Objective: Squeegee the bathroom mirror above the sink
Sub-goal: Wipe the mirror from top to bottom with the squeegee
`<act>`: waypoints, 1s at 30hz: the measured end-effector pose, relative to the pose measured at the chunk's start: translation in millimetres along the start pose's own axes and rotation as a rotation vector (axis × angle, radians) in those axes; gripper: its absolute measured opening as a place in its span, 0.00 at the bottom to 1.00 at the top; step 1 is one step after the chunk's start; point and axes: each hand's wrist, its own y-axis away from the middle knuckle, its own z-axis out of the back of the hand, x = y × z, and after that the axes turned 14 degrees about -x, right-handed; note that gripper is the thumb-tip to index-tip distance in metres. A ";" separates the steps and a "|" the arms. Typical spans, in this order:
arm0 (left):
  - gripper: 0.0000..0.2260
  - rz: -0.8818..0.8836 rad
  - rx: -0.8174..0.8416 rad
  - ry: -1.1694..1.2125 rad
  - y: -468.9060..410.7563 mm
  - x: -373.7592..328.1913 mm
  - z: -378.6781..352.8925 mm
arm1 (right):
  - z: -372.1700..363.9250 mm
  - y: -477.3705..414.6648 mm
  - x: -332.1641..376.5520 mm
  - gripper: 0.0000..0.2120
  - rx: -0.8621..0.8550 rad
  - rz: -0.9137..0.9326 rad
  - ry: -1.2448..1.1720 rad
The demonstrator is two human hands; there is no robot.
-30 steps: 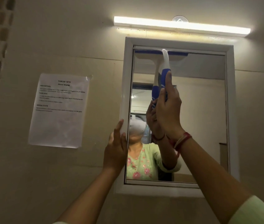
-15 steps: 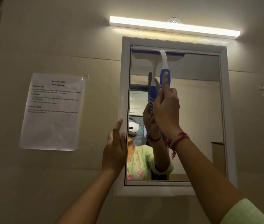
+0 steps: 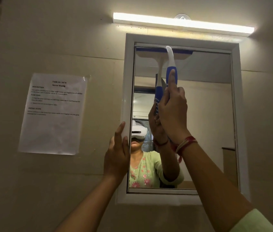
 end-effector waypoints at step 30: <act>0.20 0.009 0.029 -0.010 -0.7 -0.7 2.8 | 22.9 41.6 -3.1 0.29 0.072 0.002 0.138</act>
